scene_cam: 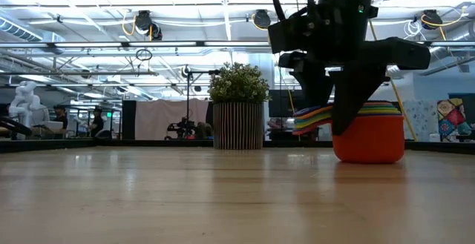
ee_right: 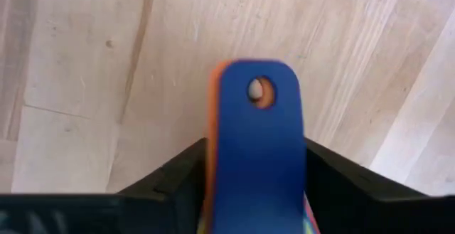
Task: Nest measuring cups in basket
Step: Put the nested measuring cups into the orange bin
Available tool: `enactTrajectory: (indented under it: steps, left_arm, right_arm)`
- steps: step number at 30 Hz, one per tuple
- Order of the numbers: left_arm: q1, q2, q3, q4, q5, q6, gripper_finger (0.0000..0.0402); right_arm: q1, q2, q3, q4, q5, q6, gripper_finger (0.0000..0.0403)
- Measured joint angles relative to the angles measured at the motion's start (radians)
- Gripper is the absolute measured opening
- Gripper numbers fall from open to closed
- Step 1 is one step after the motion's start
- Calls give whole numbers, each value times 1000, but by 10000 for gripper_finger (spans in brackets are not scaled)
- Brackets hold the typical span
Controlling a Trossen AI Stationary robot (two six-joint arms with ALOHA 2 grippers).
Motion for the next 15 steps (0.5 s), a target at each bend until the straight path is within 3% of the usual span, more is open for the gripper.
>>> enactTrajectory:
  steps: [7, 15]
  left_arm:
    - [0, 0, 0, 0, 0, 0, 88]
    - [0, 0, 0, 0, 5, -2, 88]
  right_arm:
    - [0, 0, 0, 0, 0, 0, 133]
    - [0, 0, 0, 17, 0, -9, 156]
